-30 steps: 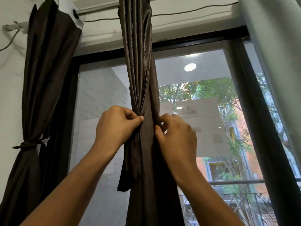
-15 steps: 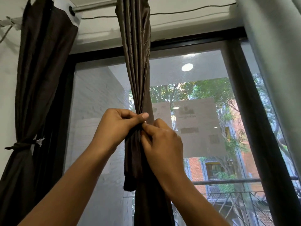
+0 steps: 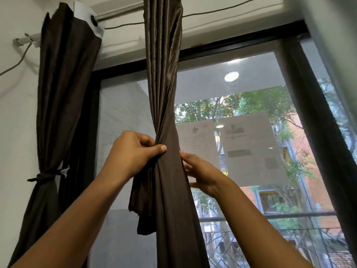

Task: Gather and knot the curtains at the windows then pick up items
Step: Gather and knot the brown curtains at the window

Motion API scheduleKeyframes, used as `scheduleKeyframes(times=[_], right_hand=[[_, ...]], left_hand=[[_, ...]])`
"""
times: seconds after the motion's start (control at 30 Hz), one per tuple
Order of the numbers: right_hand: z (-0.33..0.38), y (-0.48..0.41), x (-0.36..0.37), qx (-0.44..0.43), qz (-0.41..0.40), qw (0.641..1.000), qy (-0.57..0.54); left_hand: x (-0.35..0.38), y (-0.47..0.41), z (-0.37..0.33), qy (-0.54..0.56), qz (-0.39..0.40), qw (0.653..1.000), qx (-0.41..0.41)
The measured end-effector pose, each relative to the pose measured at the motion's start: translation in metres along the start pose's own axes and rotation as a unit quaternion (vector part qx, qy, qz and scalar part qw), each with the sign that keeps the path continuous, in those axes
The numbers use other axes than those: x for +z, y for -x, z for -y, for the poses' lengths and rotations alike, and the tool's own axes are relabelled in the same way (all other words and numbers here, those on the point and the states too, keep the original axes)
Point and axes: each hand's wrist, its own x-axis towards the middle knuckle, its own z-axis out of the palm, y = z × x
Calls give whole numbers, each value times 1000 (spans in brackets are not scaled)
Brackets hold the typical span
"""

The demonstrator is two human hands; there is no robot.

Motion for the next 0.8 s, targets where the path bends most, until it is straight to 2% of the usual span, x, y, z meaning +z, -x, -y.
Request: scheduleKeyframes(times=[0.07, 0.23, 0.33, 0.43, 0.5, 0.57, 0.8], right_hand=[[-3, 0, 4, -2, 15, 1000, -10], [-3, 16, 2, -100, -150, 982, -64], [4, 36, 5, -186, -280, 939, 75], [15, 66, 18, -282, -361, 847, 270], [21, 80, 29, -332, -368, 793, 353], [24, 84, 35, -365, -363, 762, 393], [21, 86, 37, -376, -302, 787, 385]], left_hand=[[-3, 0, 2, -22, -9, 1000, 2], [-4, 2, 9, -71, -39, 997, 12], [2, 3, 7, -75, -63, 995, 16], [11, 4, 2, -90, -83, 992, 26], [18, 7, -5, -105, -97, 989, 43], [23, 8, -12, -102, -103, 988, 58], [26, 8, -13, 28, -59, 997, 46]])
